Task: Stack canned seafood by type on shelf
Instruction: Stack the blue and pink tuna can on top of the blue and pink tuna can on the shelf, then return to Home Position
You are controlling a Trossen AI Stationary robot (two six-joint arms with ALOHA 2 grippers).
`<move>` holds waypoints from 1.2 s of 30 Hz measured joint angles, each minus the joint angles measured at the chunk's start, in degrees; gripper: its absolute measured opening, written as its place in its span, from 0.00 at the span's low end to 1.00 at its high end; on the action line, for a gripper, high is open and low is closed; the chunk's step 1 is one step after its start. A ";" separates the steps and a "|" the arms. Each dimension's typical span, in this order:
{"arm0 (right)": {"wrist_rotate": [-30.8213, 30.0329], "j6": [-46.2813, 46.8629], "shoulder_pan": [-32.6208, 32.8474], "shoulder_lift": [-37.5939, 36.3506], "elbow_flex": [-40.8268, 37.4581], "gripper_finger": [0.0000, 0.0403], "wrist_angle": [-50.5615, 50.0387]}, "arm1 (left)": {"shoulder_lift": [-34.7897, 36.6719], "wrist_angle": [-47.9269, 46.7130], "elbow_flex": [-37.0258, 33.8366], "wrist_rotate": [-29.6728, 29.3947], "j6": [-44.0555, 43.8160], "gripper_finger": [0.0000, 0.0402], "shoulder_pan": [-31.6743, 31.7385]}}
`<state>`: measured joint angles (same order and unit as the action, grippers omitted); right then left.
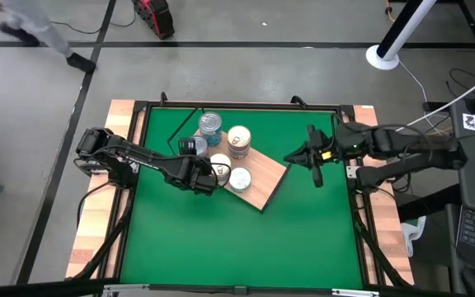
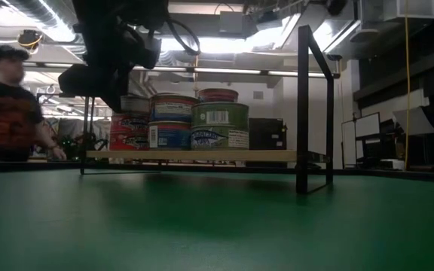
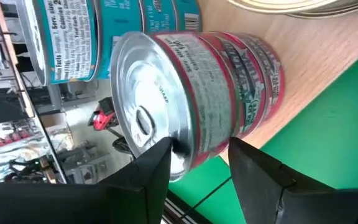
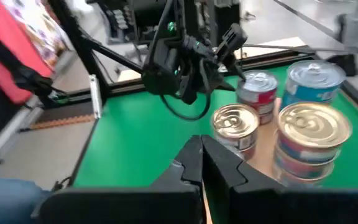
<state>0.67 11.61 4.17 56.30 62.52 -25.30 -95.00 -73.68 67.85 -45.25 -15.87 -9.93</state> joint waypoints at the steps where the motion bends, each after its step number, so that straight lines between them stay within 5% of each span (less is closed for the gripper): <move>1: 1.88 0.04 -1.09 -1.51 -3.28 0.02 2.91 | -0.03 0.02 0.00 -0.02 -0.01 0.39 -0.03; 7: 7.94 1.91 -7.03 -11.13 -20.70 0.02 17.32 | -0.03 0.15 0.00 -0.56 0.17 0.38 -0.01; 14: 7.98 6.11 -12.25 -19.29 -32.05 0.02 19.72 | -0.03 1.17 0.00 -0.91 0.82 0.39 0.02; 36: 9.48 8.29 -13.21 -28.83 -36.08 0.02 18.11 | 0.02 -7.71 0.37 -1.25 -5.47 0.39 -3.58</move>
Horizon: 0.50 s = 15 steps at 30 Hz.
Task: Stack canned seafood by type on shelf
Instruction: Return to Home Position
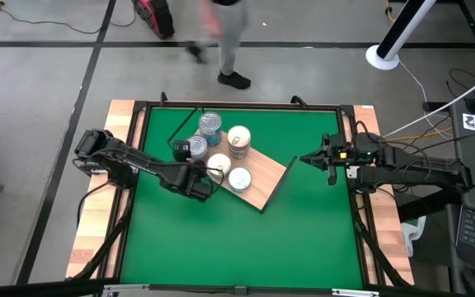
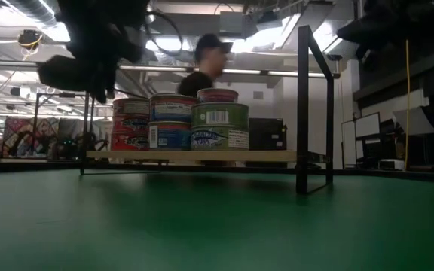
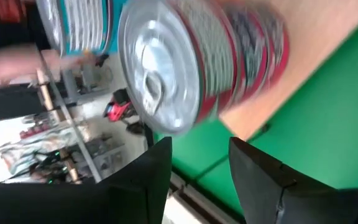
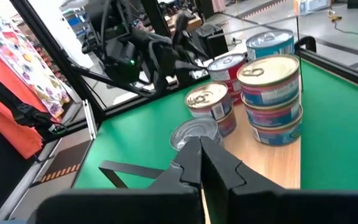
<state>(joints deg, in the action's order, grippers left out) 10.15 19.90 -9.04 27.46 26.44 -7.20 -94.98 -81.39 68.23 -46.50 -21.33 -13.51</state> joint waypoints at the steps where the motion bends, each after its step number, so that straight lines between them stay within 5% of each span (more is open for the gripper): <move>1: 0.00 0.00 0.00 0.02 0.00 0.02 -0.37 | 0.00 -1.45 0.00 0.00 -1.32 0.39 -0.65; 8: -0.87 0.30 0.00 -2.63 0.00 0.02 -3.75 | 5.52 -6.56 -0.02 -1.17 -10.49 0.39 -7.00; 15: -6.87 0.20 0.00 -10.54 0.00 0.02 -9.80 | 24.00 -2.92 -3.23 -9.97 -17.86 0.39 -12.87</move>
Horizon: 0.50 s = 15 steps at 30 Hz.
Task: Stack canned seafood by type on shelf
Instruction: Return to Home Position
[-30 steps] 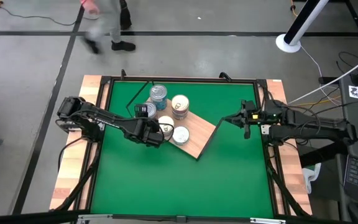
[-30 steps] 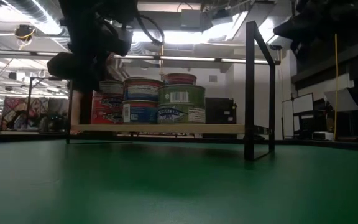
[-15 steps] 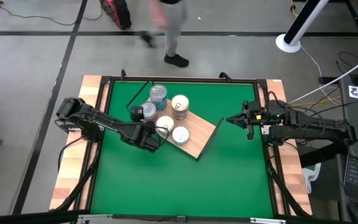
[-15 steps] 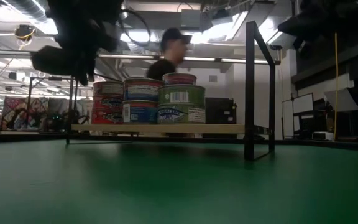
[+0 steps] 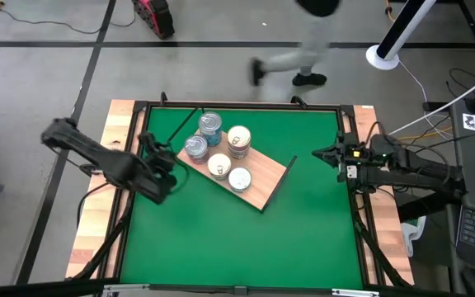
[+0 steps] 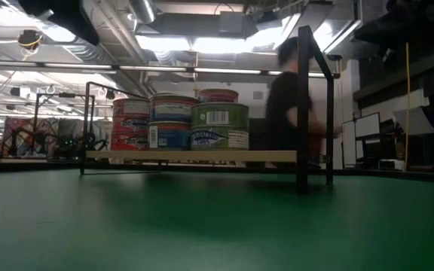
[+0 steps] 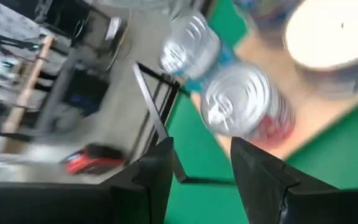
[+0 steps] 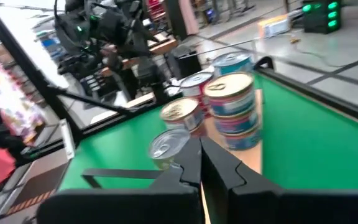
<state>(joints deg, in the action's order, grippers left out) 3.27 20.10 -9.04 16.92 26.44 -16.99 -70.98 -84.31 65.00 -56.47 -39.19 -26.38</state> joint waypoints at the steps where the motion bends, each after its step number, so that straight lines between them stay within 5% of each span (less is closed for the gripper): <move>1: -0.96 -0.01 0.00 -0.85 0.00 0.02 -0.49 | 3.51 2.42 -1.51 -0.76 0.31 0.39 -0.22; 7: -6.49 -1.18 0.00 -3.00 0.00 0.02 -3.54 | 25.10 32.94 -18.40 3.24 20.09 0.39 2.93; 12: -8.75 -2.04 0.00 -2.95 0.00 0.02 -4.62 | 38.39 63.44 -32.15 22.62 41.61 0.39 8.96; 15: -7.87 -0.79 0.00 -2.93 0.00 0.02 -4.51 | 44.27 73.26 -37.37 34.91 45.51 0.39 13.11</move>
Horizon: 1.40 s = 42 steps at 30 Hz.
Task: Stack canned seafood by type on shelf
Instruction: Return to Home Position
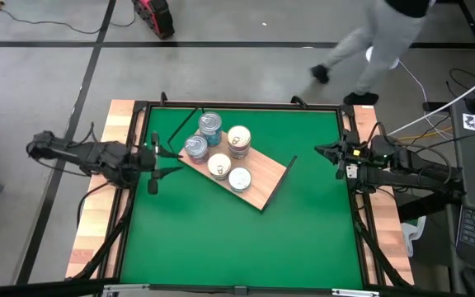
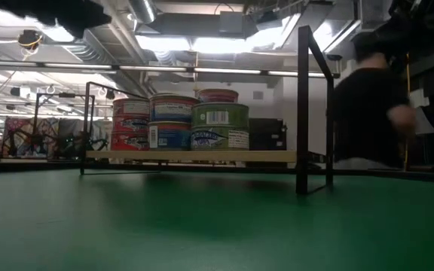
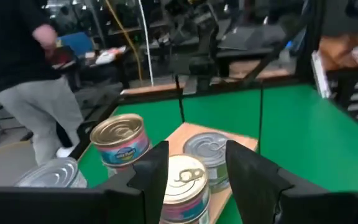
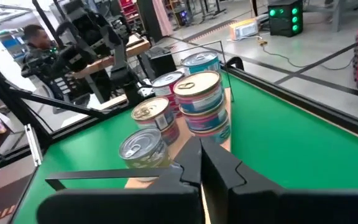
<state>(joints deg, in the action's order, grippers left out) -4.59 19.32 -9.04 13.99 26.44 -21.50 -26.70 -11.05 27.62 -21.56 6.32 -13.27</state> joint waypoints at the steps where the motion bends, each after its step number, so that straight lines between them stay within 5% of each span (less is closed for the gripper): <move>1: 0.05 0.23 0.00 -0.01 0.00 0.02 0.07 | 1.72 0.72 -1.34 2.11 -0.18 0.39 1.40; 8: -3.07 -0.10 0.00 -0.01 0.00 0.02 -0.13 | 12.21 0.61 -8.03 4.81 -1.80 0.39 8.63; 20: -8.60 3.61 0.02 -0.05 -0.61 0.02 -4.02 | 26.72 1.23 -18.13 8.50 -3.10 0.39 11.78; 30: -8.33 5.21 0.00 -4.82 -11.10 0.02 1.24 | 26.15 13.81 -27.20 9.12 -6.70 0.39 12.61; 36: -7.71 1.36 0.00 -13.72 -16.30 0.02 2.31 | 26.15 13.47 -27.18 10.29 -2.93 0.39 12.61; 42: -2.62 -0.36 0.00 -13.33 -21.09 0.02 8.65 | 25.99 13.50 -27.18 9.72 -4.60 0.39 12.63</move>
<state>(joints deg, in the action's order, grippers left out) -7.21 18.95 -9.04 0.66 5.34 -12.85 -0.72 2.45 0.45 -11.84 1.72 -0.64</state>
